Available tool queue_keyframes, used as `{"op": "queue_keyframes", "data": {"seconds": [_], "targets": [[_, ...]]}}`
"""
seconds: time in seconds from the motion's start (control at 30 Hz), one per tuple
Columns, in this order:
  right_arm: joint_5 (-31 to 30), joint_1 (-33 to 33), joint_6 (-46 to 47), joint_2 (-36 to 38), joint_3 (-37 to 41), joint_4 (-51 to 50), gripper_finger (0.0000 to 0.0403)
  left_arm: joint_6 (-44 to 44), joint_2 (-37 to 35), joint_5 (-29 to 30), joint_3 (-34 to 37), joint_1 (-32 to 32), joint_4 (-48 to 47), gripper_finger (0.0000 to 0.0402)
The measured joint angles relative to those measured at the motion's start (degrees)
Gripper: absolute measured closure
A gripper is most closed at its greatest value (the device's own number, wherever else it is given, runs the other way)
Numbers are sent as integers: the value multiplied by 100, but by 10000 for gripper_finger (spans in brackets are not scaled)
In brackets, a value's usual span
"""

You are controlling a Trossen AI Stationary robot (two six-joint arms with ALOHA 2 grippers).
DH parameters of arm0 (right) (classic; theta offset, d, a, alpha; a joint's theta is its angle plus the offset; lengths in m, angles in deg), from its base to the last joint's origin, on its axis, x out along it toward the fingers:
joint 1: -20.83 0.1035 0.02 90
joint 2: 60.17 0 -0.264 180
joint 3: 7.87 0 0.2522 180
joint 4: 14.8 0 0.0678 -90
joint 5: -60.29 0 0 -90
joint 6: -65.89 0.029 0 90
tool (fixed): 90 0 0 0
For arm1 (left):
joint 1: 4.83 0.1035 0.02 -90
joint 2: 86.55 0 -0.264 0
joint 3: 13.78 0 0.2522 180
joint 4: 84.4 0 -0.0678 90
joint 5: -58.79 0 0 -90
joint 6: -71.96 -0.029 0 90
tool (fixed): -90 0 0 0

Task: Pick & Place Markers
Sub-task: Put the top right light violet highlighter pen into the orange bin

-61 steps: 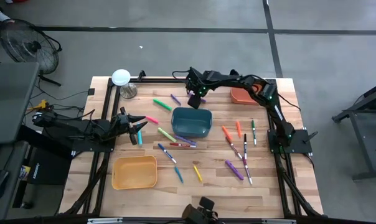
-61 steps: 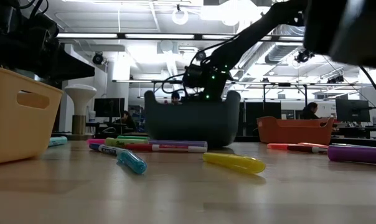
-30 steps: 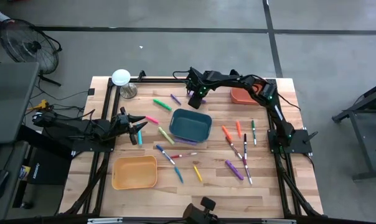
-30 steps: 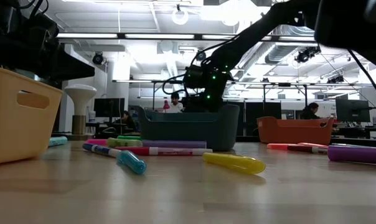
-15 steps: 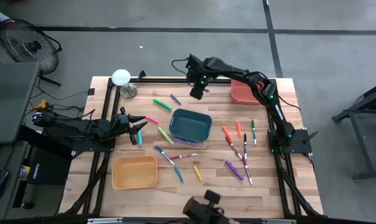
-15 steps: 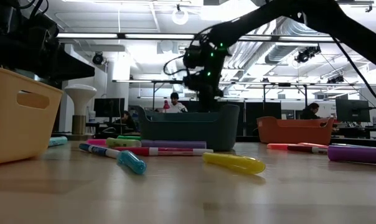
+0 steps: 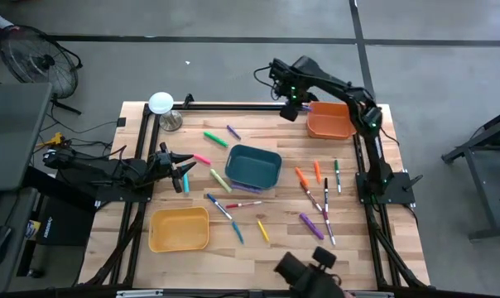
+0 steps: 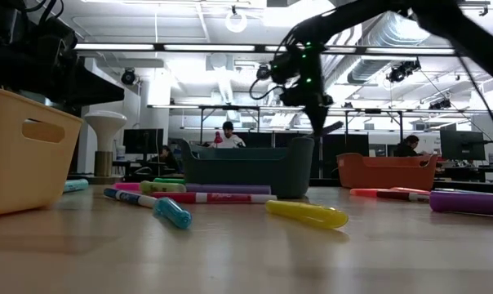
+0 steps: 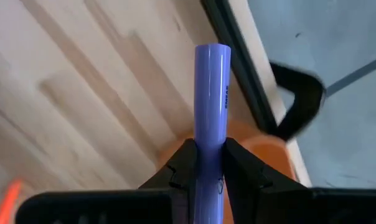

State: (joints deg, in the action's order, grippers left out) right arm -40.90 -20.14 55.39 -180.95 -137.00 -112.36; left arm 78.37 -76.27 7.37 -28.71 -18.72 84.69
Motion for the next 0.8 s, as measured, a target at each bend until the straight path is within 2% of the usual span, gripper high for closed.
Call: {"op": "queue_keyframes", "data": {"seconds": [0.27, 0.43, 0.6, 0.8], "targets": [[65, -367, -10, 1850, 2653, 1191, 354, -11, 0, 0, 0, 0, 0, 275], [270, -689, -647, 2870, 4000, 1797, 354, -11, -2, 0, 0, 0, 0, 275], [275, -976, -1730, 3340, 4757, 2404, 355, -10, 0, 0, 0, 0, 0, 275], [362, -1211, -2634, 3280, 5212, 3381, 355, 9, -1, -2, 0, 0, 0, 275]]}}
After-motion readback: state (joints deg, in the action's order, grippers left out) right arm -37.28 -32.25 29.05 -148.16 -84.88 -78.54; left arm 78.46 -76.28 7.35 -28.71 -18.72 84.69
